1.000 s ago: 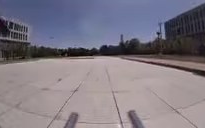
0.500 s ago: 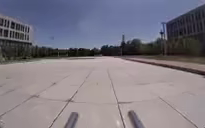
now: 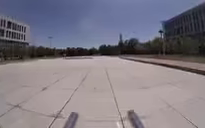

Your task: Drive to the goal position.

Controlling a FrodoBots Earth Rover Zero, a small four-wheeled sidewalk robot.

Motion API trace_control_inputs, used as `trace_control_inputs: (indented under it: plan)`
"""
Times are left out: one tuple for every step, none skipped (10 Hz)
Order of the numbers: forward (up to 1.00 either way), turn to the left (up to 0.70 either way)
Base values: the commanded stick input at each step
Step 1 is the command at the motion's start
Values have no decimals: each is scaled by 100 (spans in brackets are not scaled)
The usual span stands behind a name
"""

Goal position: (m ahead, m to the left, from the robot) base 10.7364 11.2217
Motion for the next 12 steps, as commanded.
trace_control_inputs:
  plan:
    - [70,1]
    - [70,1]
    - [70,1]
    - [70,1]
    - [70,1]
    - [70,1]
    - [70,1]
    - [70,1]
    - [70,1]
    - [70,1]
    - [70,1]
    - [70,-14]
